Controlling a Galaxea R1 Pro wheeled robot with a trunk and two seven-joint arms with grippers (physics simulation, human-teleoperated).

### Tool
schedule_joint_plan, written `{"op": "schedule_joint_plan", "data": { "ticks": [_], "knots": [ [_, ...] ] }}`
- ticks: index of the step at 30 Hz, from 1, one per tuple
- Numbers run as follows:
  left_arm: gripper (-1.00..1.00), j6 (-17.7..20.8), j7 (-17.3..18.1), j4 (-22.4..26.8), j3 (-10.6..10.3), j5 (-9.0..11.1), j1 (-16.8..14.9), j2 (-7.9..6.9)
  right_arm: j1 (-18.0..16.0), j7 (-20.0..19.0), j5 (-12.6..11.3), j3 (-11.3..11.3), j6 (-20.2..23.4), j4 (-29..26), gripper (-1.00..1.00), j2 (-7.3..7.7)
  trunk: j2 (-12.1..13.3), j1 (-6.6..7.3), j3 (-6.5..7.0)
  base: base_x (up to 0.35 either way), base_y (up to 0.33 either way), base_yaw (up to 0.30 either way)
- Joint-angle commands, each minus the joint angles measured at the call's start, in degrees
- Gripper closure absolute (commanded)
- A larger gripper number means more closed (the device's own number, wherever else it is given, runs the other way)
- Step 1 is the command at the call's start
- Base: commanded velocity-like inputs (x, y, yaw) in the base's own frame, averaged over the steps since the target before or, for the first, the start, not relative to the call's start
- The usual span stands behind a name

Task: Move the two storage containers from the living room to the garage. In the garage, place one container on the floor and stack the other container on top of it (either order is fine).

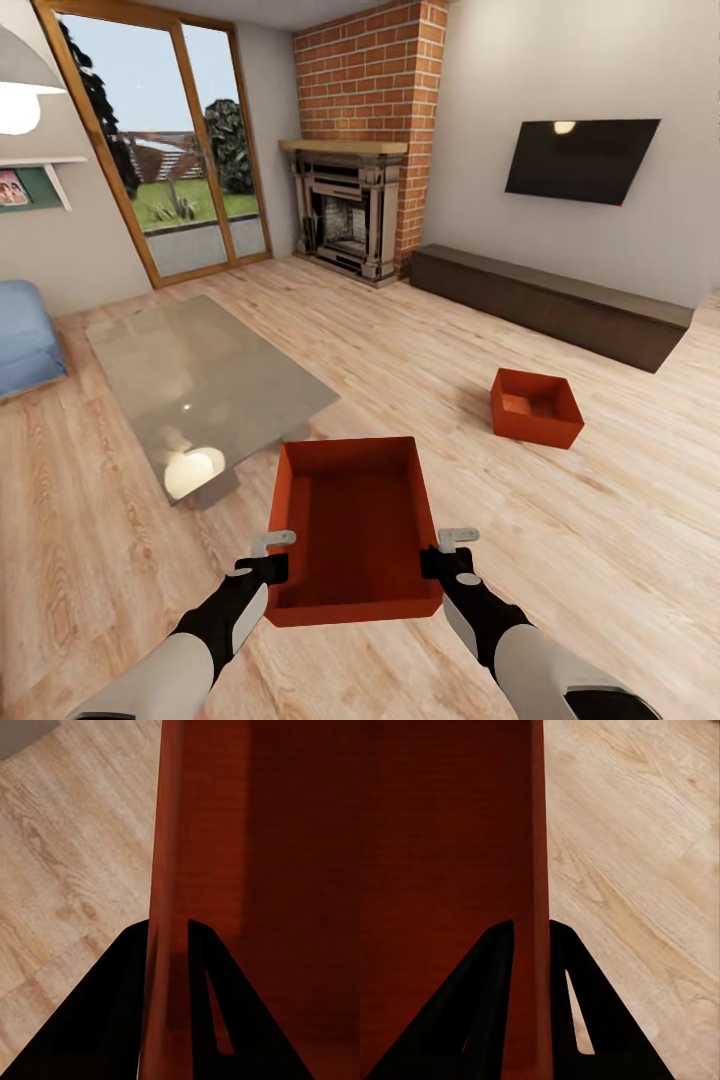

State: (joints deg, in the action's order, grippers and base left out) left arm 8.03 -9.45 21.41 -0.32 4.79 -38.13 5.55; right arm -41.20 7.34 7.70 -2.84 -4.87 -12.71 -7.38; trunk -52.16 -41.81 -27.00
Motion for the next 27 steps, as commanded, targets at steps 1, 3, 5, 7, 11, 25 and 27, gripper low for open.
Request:
{"op": "schedule_joint_plan", "data": {
  "ticks": [1,3,5,7,11,25,27],
  "knots": [
    [1.00,0.3,-0.3,0.2,1.0,-0.1,0.0,0.47,0.0,5.2,0.6,-2.3,-0.2,0.1,1.00,-0.09,0.0,-0.01,0.03,0.000,0.000,0.000],
    [1.00,0.3,-0.3,0.2,1.0,-0.1,0.0,0.46,0.0,5.2,0.6,-2.3,-0.2,0.1,1.00,-0.09,0.0,-0.01,0.21,0.000,0.000,0.000],
    [1.00,0.3,-0.3,0.2,1.0,-0.1,0.0,0.46,0.0,5.2,0.6,-2.3,-0.3,0.1,1.00,-0.09,0.0,-0.01,0.39,0.000,0.000,0.000],
    [1.00,0.3,-0.3,0.2,1.0,-0.1,0.0,0.47,0.0,5.3,0.6,-2.3,-0.3,0.1,1.00,-0.09,0.0,-0.01,0.57,0.000,0.000,0.000],
    [1.00,0.3,-0.3,0.2,0.9,-0.1,0.0,0.48,0.0,5.3,0.6,-2.3,-0.4,0.1,1.00,-0.09,0.0,-0.01,0.93,0.000,0.000,0.000],
    [1.00,0.3,-0.3,0.2,0.9,-0.1,0.0,0.50,0.0,5.3,0.6,-2.3,-0.4,0.1,1.00,-0.09,0.0,-0.01,2.20,0.000,0.000,0.000],
    [1.00,0.3,-0.3,0.2,0.9,-0.1,0.0,0.50,0.0,5.3,0.6,-2.3,-0.4,0.1,1.00,-0.09,0.0,-0.01,2.38,0.000,0.000,0.000]
  ]
}}
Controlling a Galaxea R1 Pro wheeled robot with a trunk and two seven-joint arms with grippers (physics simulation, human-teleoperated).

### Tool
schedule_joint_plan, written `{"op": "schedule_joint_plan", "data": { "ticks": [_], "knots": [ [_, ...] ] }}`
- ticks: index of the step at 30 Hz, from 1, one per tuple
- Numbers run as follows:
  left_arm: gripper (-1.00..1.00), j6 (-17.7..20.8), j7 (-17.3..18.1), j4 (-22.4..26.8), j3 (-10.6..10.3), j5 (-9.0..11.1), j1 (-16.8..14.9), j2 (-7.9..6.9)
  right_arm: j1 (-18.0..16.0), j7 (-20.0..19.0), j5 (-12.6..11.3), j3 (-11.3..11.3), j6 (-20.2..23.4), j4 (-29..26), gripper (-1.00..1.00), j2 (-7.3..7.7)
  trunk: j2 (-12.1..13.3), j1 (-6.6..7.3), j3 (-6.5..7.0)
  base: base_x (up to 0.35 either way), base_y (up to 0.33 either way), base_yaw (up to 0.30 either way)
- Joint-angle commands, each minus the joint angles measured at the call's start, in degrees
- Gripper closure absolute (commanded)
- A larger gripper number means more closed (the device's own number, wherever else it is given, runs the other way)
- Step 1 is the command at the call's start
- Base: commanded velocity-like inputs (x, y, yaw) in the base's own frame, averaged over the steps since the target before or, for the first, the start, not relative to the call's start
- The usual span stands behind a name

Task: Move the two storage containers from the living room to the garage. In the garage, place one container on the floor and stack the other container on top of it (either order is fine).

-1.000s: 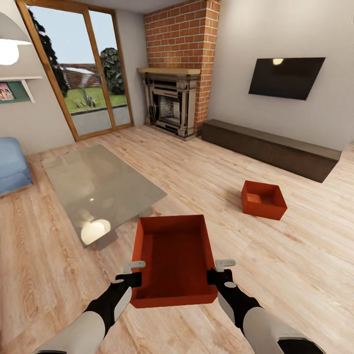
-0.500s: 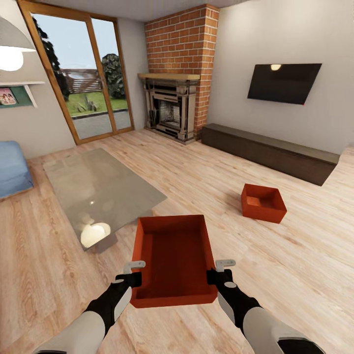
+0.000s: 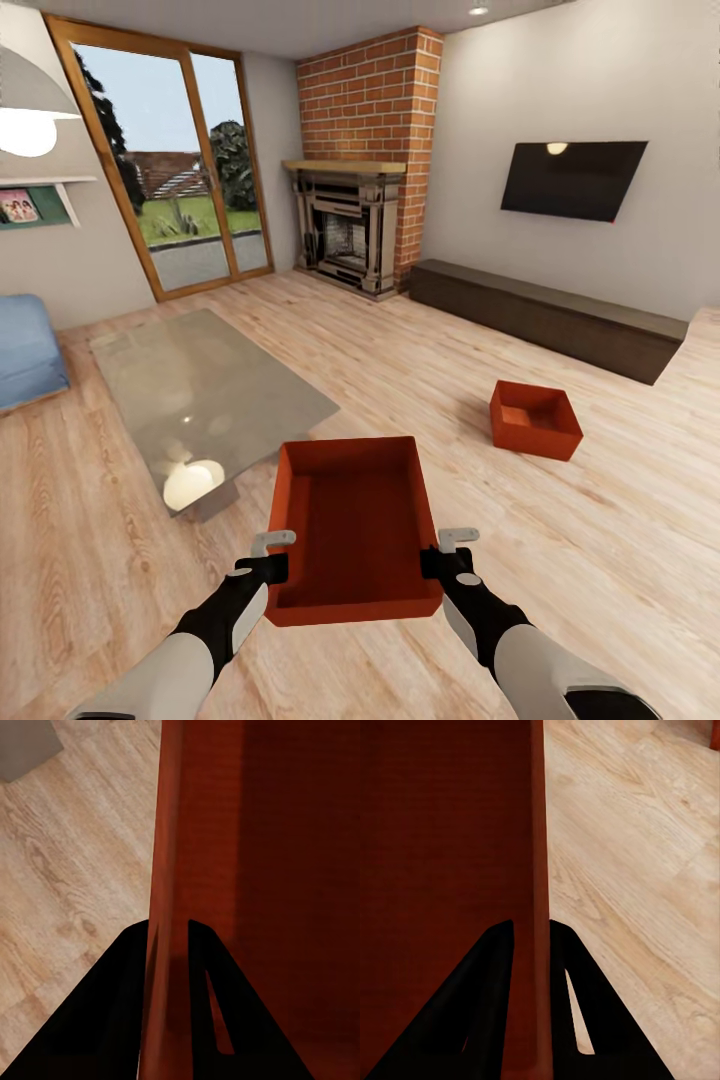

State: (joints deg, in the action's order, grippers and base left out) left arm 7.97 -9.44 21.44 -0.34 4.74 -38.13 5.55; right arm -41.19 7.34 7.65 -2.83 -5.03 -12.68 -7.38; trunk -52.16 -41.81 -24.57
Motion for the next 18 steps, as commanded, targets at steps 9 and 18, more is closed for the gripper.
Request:
{"op": "schedule_joint_plan", "data": {
  "ticks": [9,18],
  "knots": [
    [1.00,0.3,-0.3,0.2,0.9,-0.1,0.0,0.45,0.0,5.3,0.6,-2.3,-0.3,0.0,1.00,-0.09,0.0,-0.01,0.76,0.000,0.000,0.000],
    [1.00,0.3,-0.3,0.2,0.9,-0.2,0.0,0.43,0.0,5.3,0.6,-2.3,-0.3,0.0,1.00,-0.09,0.0,-0.01,1.58,0.000,0.000,0.000]
  ]
}}
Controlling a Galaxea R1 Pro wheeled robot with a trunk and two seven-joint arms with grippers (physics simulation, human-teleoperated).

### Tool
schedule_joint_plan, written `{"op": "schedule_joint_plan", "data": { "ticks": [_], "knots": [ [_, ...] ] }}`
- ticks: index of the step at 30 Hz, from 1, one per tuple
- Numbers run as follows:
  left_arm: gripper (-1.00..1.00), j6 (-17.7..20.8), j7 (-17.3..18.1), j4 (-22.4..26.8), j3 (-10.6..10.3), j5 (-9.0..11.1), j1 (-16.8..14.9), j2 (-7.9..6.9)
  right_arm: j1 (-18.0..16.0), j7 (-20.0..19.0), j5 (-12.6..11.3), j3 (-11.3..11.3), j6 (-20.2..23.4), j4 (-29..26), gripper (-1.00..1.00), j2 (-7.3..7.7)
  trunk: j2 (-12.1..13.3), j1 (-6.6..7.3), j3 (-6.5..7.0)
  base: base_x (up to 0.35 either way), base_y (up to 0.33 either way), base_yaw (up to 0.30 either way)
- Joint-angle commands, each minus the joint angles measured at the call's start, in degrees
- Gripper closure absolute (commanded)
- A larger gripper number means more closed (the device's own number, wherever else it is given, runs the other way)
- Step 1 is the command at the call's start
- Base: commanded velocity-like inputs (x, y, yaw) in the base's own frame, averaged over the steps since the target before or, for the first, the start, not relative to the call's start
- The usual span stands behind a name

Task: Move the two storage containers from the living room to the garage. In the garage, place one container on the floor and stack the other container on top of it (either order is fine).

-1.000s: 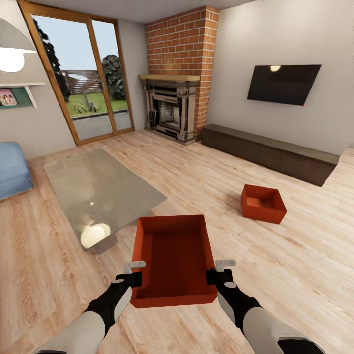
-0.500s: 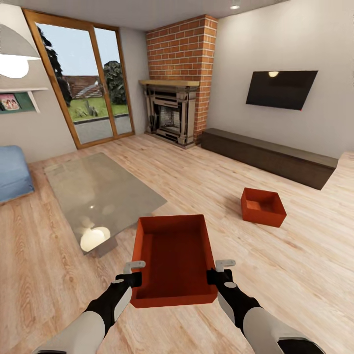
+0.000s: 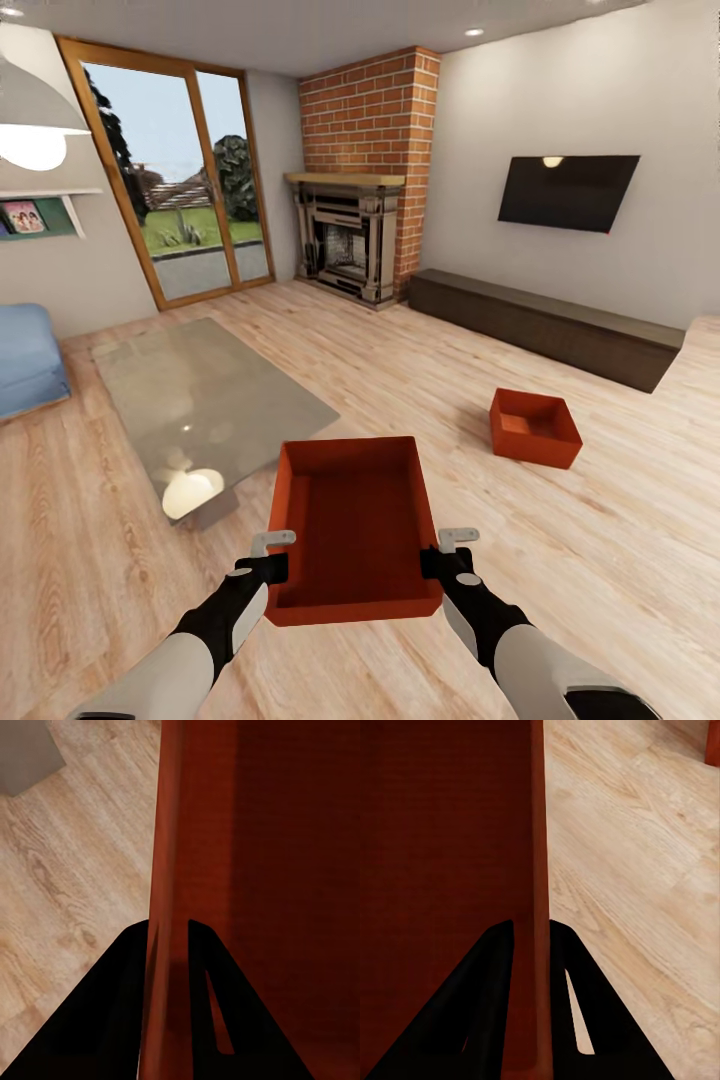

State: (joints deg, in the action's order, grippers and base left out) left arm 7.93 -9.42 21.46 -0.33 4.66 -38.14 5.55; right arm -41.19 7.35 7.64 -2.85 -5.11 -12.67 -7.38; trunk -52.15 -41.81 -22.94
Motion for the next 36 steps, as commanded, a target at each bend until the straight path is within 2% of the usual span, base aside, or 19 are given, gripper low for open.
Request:
{"op": "schedule_joint_plan", "data": {
  "ticks": [1,36],
  "knots": [
    [1.00,0.3,-0.3,0.2,0.9,-0.1,0.0,0.42,0.0,5.3,0.6,-2.3,-0.2,0.0,1.00,-0.09,0.0,-0.01,0.03,0.000,0.000,0.000],
    [1.00,0.3,-0.3,0.2,0.9,-0.1,0.0,0.42,0.0,5.3,0.6,-2.3,-0.3,0.0,1.00,-0.09,0.0,-0.01,3.21,0.000,0.000,0.000]
  ]
}}
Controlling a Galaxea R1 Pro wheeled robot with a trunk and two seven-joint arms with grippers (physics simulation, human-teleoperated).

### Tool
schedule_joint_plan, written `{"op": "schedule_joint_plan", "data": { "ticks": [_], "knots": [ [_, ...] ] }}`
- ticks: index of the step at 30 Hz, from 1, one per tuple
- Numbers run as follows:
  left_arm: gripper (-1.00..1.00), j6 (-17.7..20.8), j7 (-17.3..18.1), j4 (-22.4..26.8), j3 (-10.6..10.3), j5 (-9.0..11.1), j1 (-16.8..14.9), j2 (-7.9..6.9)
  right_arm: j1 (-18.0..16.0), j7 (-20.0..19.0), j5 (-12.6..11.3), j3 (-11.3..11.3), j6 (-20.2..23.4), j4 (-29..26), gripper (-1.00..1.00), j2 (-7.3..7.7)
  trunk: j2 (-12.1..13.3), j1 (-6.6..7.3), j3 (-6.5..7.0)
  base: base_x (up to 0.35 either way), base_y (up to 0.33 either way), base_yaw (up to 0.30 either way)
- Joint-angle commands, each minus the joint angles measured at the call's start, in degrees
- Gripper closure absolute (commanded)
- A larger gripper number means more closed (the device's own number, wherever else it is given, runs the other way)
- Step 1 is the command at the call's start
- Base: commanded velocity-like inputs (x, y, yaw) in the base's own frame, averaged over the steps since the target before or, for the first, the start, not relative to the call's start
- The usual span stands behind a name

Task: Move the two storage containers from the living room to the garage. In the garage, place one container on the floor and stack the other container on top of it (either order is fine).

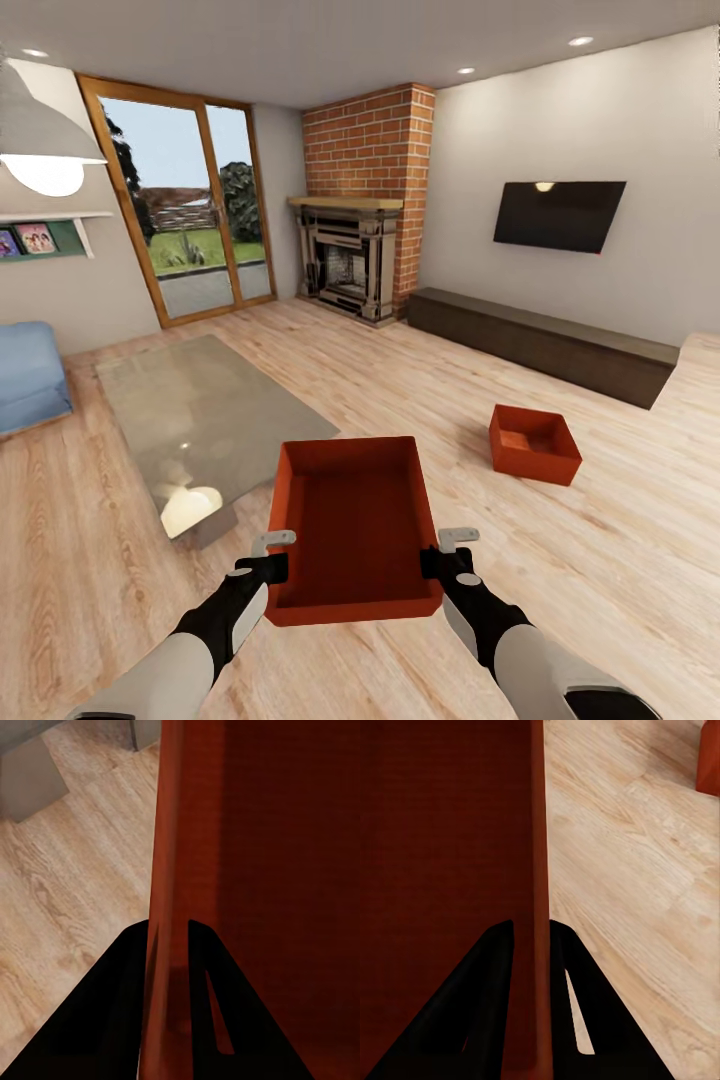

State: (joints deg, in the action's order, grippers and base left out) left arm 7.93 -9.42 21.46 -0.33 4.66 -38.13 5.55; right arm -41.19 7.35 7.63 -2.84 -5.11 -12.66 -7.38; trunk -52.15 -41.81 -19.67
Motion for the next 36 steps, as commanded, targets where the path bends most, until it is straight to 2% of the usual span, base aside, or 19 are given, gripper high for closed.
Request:
{"op": "schedule_joint_plan", "data": {
  "ticks": [1,36],
  "knots": [
    [1.00,0.3,-0.3,0.2,0.9,-0.1,0.0,0.42,0.0,5.3,0.6,-2.3,-0.2,0.0,1.00,-0.09,0.0,-0.01,0.03,0.000,0.000,0.000],
    [1.00,0.3,-0.3,0.2,0.9,-0.1,0.0,0.42,0.0,5.4,0.6,-2.3,-0.3,0.0,1.00,-0.09,0.0,-0.01,3.22,0.000,0.000,0.000]
  ]
}}
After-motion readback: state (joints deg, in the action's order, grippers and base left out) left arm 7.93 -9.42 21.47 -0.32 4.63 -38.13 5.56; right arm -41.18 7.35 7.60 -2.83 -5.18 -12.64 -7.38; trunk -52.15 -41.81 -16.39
